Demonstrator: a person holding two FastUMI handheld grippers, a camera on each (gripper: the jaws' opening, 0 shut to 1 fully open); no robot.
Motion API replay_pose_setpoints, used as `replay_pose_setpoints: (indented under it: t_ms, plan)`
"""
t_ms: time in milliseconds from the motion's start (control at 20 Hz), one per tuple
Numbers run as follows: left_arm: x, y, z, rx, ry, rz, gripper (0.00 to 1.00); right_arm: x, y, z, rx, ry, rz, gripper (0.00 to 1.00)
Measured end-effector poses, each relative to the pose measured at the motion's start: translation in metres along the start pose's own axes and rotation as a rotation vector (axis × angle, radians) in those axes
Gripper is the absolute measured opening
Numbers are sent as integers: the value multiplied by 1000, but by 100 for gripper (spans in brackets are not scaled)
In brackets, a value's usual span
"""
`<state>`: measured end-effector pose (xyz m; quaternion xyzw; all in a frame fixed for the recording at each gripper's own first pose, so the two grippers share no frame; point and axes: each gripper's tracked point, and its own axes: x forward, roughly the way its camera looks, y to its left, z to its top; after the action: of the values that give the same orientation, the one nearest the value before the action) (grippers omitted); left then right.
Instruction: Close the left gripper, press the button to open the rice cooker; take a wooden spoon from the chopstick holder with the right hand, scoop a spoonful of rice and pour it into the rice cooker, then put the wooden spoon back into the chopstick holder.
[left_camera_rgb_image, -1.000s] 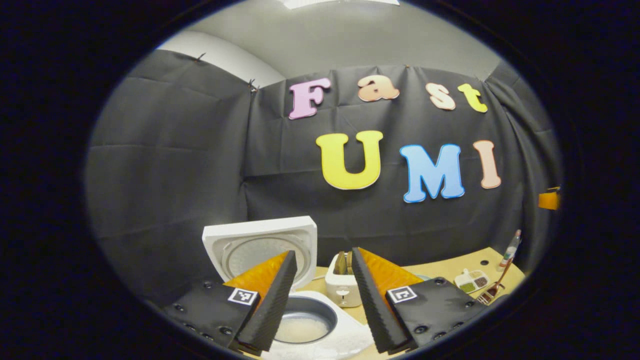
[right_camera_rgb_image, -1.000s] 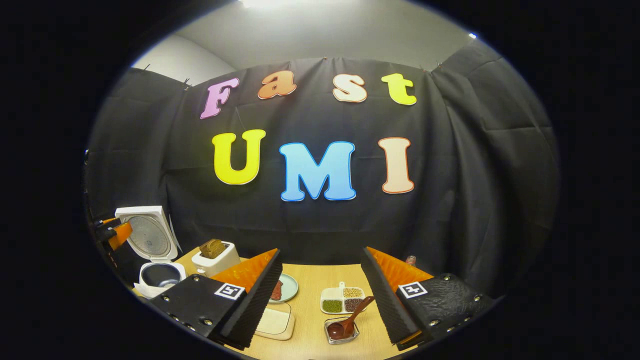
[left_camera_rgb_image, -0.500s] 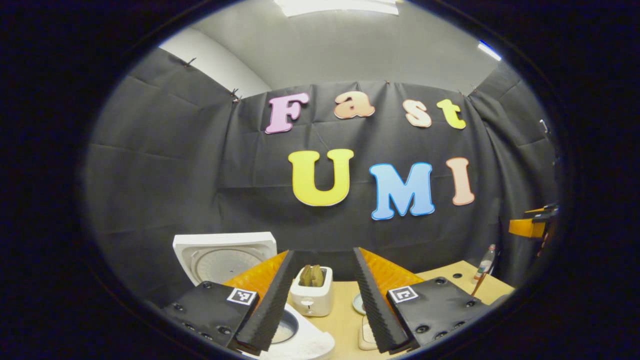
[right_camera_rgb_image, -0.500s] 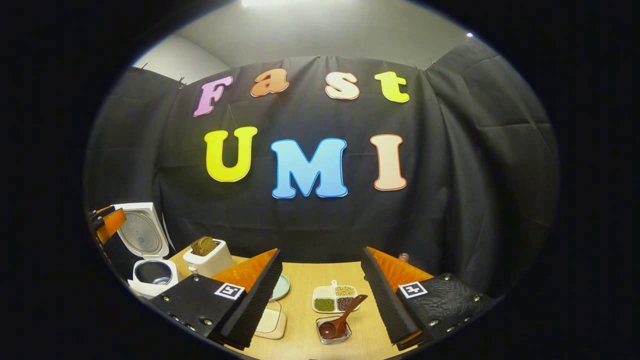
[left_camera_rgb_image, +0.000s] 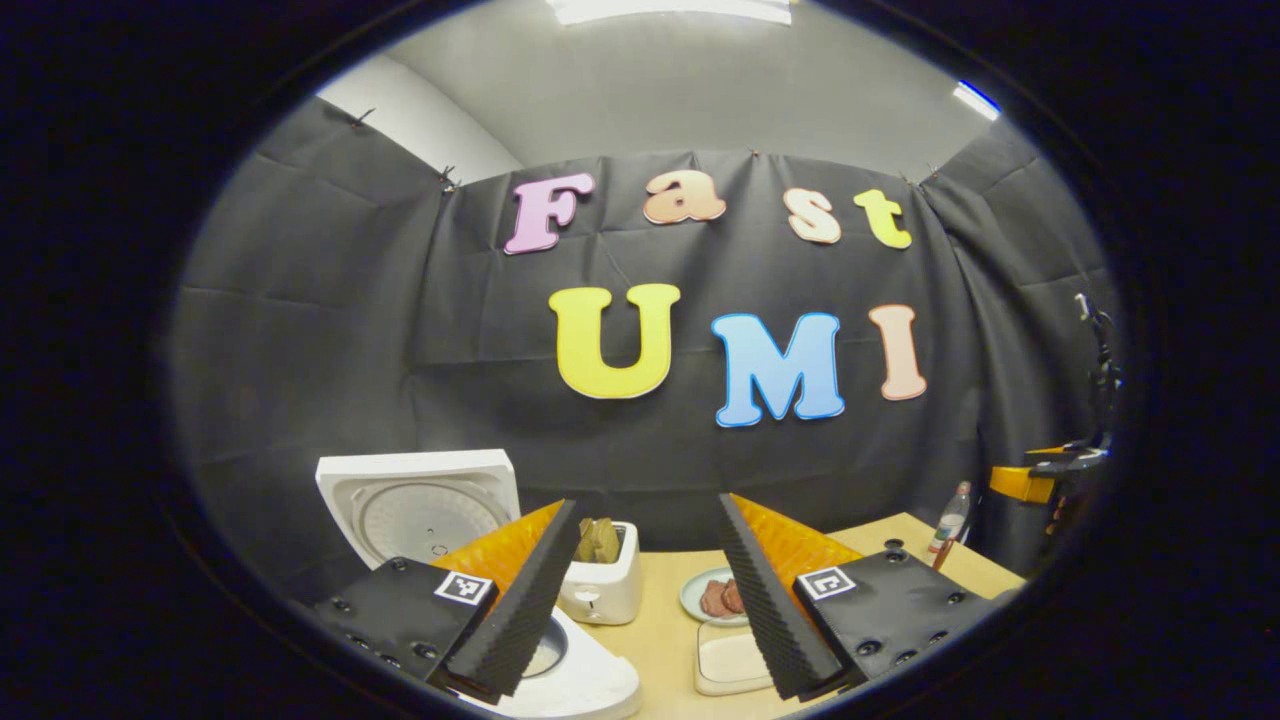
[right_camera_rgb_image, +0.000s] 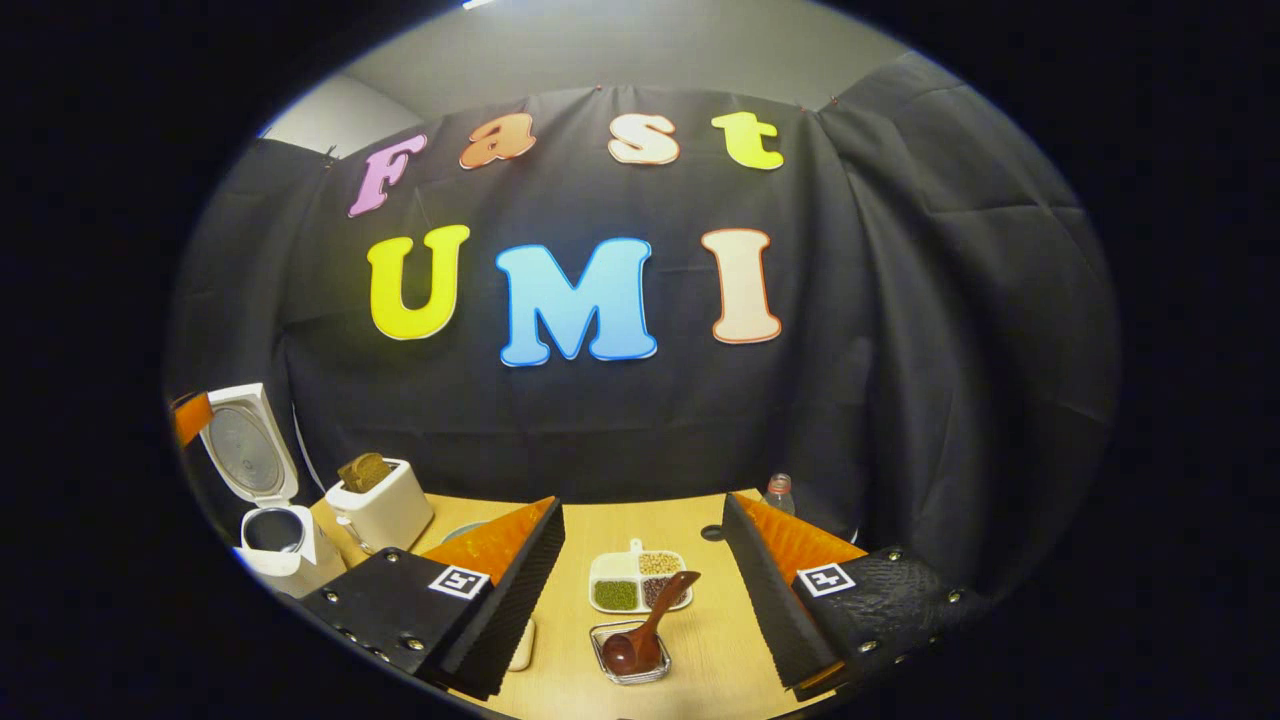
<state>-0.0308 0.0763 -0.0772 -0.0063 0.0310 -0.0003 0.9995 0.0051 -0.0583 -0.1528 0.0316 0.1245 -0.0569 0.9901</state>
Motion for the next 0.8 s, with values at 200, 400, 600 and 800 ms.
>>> replay_pose_setpoints:
  t_ms: [200,400,600,800]
  plan:
    - [-3,-13,-7,22,32,-3,95,24,-18,-39,12,76,-12,97]
    - [-2,-26,-14,57,53,1,92,49,-29,-80,35,159,-10,97]
    - [-1,-36,-16,65,75,1,99,73,-32,-111,44,216,-1,96]
    - [1,-38,-21,80,101,23,95,94,-28,-144,63,287,34,96]
